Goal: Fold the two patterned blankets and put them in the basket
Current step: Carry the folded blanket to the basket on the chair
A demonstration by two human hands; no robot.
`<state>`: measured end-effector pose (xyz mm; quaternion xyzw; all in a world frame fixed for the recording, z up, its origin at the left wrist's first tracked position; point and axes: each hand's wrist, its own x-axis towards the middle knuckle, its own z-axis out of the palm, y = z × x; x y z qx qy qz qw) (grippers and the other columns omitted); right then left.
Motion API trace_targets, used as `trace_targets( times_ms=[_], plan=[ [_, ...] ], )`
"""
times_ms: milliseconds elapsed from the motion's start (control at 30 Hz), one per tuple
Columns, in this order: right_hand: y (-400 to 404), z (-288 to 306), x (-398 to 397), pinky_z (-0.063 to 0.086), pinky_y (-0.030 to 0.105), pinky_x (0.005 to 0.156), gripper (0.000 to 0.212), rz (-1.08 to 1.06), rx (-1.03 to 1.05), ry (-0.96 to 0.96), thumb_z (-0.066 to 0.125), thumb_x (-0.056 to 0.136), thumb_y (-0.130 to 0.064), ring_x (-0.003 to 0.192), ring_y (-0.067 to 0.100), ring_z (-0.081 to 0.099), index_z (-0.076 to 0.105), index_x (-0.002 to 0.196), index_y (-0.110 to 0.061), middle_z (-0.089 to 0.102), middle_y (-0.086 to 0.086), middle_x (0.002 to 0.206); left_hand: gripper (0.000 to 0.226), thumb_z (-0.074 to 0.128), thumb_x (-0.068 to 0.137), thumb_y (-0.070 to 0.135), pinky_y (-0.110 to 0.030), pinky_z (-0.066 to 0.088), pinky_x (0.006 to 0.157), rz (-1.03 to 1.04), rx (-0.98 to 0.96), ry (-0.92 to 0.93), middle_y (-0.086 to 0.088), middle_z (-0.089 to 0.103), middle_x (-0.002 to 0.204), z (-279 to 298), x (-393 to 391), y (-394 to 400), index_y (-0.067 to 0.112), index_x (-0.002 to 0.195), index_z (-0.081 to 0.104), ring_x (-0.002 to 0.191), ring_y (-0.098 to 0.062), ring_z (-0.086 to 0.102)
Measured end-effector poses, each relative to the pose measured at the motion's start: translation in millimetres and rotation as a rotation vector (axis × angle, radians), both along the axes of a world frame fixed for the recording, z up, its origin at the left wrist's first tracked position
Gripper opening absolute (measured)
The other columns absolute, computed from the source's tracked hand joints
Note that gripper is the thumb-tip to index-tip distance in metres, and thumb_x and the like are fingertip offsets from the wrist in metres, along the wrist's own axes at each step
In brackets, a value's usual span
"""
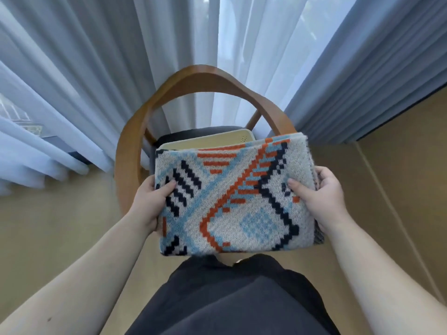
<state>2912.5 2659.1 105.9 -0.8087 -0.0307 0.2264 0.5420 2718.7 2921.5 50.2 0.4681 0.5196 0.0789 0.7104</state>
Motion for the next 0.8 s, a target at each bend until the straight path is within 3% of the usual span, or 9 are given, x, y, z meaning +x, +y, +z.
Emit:
trace_targets(
  times_ms=[100, 200, 333, 533, 700, 800],
  plan=[
    [35, -39, 44, 0.058, 0.032, 0.076, 0.039, 0.066, -0.064, 0.033, 0.083, 0.078, -0.015, 0.089, 0.009, 0.071, 0.058, 0.108, -0.019, 0.071, -0.004, 0.105, 0.035, 0.069, 0.093, 0.018, -0.043, 0.058, 0.076, 0.077, 0.011, 0.059, -0.013, 0.071, 0.111, -29, 23, 22, 0.016, 0.125, 0.055, 0.098, -0.031, 0.071],
    [72, -93, 89, 0.058, 0.024, 0.070, 0.039, 0.159, -0.114, 0.044, 0.081, 0.080, -0.019, 0.088, 0.006, 0.069, 0.055, 0.109, -0.019, 0.069, -0.005, 0.105, 0.027, 0.070, 0.092, 0.021, -0.049, 0.057, 0.086, 0.146, 0.077, 0.136, -0.008, 0.071, 0.113, -73, 48, 40, 0.024, 0.115, 0.057, 0.101, -0.027, 0.070],
    [118, -163, 129, 0.052, 0.021, 0.072, 0.043, 0.283, -0.166, -0.014, 0.080, 0.082, -0.025, 0.096, 0.006, 0.063, 0.050, 0.113, -0.020, 0.063, -0.007, 0.110, 0.026, 0.066, 0.096, 0.024, -0.045, 0.053, 0.094, 0.226, 0.159, 0.257, 0.004, 0.066, 0.111, -135, 78, 53, 0.027, 0.117, 0.052, 0.107, -0.019, 0.064],
    [150, -224, 149, 0.053, 0.028, 0.089, 0.042, 0.412, -0.277, -0.076, 0.077, 0.084, -0.032, 0.103, 0.003, 0.060, 0.048, 0.112, -0.025, 0.060, -0.012, 0.112, 0.028, 0.055, 0.100, 0.031, -0.022, 0.048, 0.078, 0.177, 0.425, 0.458, 0.016, 0.060, 0.110, -181, 116, 59, 0.028, 0.128, 0.053, 0.097, -0.001, 0.058],
    [156, -241, 134, 0.047, 0.032, 0.095, 0.041, 0.516, -0.366, -0.103, 0.065, 0.094, -0.031, 0.110, 0.013, 0.055, 0.043, 0.127, -0.020, 0.056, -0.008, 0.119, 0.027, 0.047, 0.103, 0.028, -0.035, 0.049, 0.083, 0.086, 0.678, 0.672, 0.009, 0.053, 0.112, -202, 128, 48, 0.021, 0.130, 0.047, 0.098, -0.011, 0.053],
    [159, -258, 130, 0.036, 0.021, 0.089, 0.047, 0.548, -0.457, -0.096, 0.055, 0.100, -0.031, 0.116, 0.017, 0.052, 0.034, 0.141, -0.020, 0.053, -0.007, 0.130, 0.035, 0.043, 0.105, 0.025, -0.032, 0.045, 0.082, 0.041, 0.732, 0.732, 0.009, 0.051, 0.118, -211, 133, 48, 0.019, 0.139, 0.039, 0.100, -0.007, 0.050]
  ],
)
